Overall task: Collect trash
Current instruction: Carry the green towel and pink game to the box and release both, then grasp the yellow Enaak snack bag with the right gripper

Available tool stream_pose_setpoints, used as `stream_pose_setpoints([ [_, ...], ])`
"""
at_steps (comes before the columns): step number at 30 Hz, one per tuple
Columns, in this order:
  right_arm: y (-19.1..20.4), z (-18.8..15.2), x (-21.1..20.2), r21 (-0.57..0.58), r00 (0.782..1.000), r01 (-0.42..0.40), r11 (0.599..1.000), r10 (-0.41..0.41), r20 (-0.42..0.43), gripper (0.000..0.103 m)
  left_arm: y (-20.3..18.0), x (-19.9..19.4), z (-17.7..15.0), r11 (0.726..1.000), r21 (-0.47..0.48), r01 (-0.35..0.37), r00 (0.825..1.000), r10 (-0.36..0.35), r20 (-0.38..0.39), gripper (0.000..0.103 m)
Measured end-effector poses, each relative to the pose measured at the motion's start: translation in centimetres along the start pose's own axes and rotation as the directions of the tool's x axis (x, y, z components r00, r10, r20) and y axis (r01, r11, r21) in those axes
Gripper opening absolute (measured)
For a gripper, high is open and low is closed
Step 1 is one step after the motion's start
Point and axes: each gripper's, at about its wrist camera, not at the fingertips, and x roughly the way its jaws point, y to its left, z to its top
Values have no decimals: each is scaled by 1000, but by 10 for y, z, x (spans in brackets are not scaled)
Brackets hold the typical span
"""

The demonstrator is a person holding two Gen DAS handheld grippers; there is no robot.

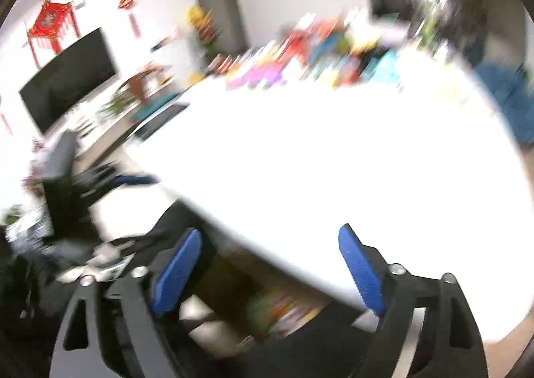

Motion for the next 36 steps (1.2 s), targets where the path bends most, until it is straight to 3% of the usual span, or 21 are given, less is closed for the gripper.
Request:
stream_pose_setpoints([
  [3,-73,49,29,-12,985,174,985,-173,27,86,13,-2,46,998,-64,26,997,-21,72,90],
  [8,-204,91,121,36,940,321,946,-314,-131,87,26,27,98,989,-137,61,990,-42,134,90],
  [11,-246,104,159,47,934,314,948,-300,-192,89,32,47,113,982,-167,91,991,-72,116,90],
  [12,-262,107,165,52,934,307,950,-291,-207,95,33,53,118,980,-173,97,991,-79,106,90],
  [14,-278,109,175,48,932,305,951,-288,-219,96,37,72,124,975,-191,114,992,-100,79,90],
  [17,-300,109,202,95,937,241,966,-206,-283,96,37,88,127,969,-214,126,992,-118,47,90],
  [19,-305,110,201,134,947,221,966,-180,-267,99,33,96,132,968,-220,123,992,-119,29,90],
  [20,-302,110,198,136,950,216,967,-176,-260,94,32,100,135,968,-216,123,992,-120,28,90],
  [22,-297,110,189,136,962,182,974,-148,-227,61,25,107,146,972,-201,122,992,-117,37,90],
  [23,-294,110,186,154,969,145,977,-108,-223,22,21,113,155,974,-193,122,992,-116,42,90],
  [24,-292,106,181,194,972,109,975,-64,-226,6,19,119,163,975,-185,123,992,-116,45,90],
  [26,-278,95,172,174,969,133,976,-91,-229,6,9,140,186,982,-158,100,994,-93,50,90],
  [29,-255,72,149,180,976,84,980,-45,-212,6,-3,174,219,990,-128,54,997,-46,66,90],
  [31,-243,58,136,177,980,51,983,-15,-199,6,-2,191,234,985,-170,16,999,-8,50,90],
  [33,-226,42,120,161,984,12,987,17,-177,5,5,196,236,975,-219,28,999,-18,48,90],
  [36,-205,28,101,173,988,-62,983,85,-131,5,18,196,236,962,-275,-6,997,26,67,90],
])
